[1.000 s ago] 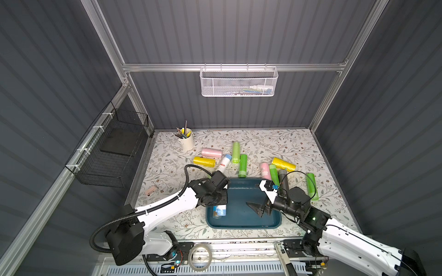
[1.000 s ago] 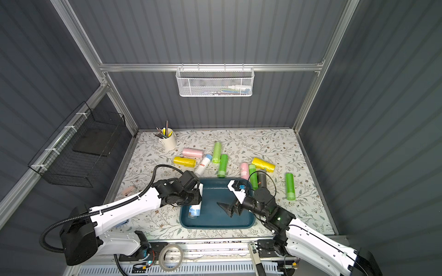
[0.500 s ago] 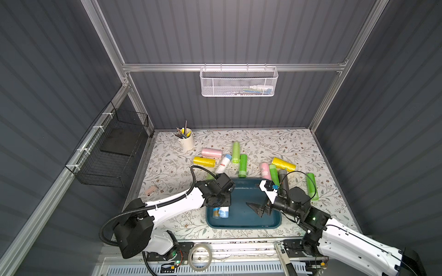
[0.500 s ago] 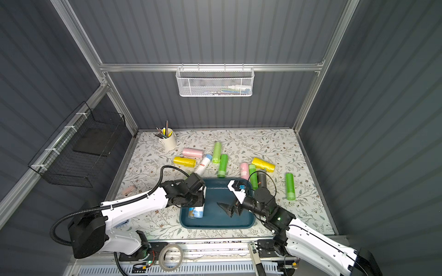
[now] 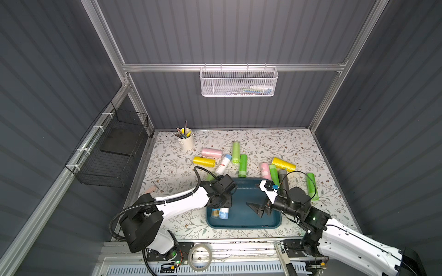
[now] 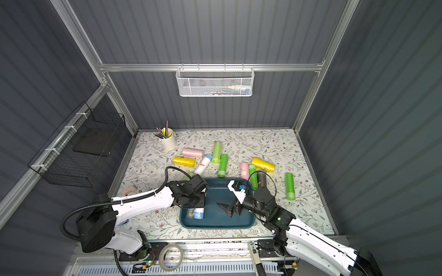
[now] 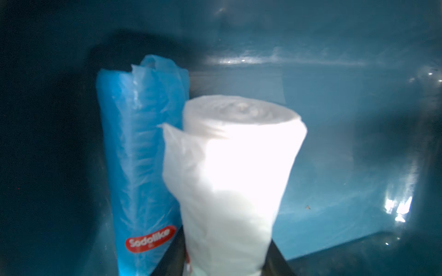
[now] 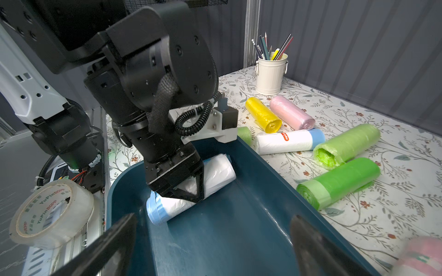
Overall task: Put the roll of trash bags into the storage box
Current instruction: Place the roll of trash bags in the storage box.
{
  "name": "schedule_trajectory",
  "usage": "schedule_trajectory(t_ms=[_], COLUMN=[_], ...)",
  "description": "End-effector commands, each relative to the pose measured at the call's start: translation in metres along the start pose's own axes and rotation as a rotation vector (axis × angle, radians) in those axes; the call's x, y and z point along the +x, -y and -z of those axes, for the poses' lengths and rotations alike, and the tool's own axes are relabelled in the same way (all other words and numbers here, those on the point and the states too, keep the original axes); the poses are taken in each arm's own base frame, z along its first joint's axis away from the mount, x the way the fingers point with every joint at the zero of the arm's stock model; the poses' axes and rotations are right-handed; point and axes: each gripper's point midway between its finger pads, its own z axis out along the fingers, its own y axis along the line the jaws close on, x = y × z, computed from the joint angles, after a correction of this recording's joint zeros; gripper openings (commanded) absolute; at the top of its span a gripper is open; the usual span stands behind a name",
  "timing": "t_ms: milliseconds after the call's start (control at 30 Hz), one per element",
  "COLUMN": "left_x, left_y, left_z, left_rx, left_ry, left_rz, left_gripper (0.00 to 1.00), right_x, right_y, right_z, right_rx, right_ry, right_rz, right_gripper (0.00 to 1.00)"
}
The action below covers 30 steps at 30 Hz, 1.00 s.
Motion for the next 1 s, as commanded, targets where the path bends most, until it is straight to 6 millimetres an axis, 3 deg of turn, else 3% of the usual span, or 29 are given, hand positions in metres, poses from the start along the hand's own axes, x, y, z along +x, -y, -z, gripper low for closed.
schedule_trajectory(t_ms=[0, 200, 967], left_x=[-0.007, -0.005, -0.005], left_y=[0.003, -0.001, -0.016], left_z=[0.001, -0.010, -0.017], left_rx=[-0.025, -0.047, -0.132], left_ry=[0.017, 0.008, 0.005], left_rz=[-0.017, -0.011, -0.040], left_gripper=[0.40, 0.40, 0.43], right_x=[-0.002, -0.003, -0.002], right_y=[-0.002, -0.003, -0.002], right_z=[0.002, 0.003, 0.002], right_rx=[-0.007, -0.011, -0.004], right_ry=[0.013, 0.020, 0.016], right_rz=[0.001, 0.001, 0.001], right_gripper=[0.99, 0.99, 0.99])
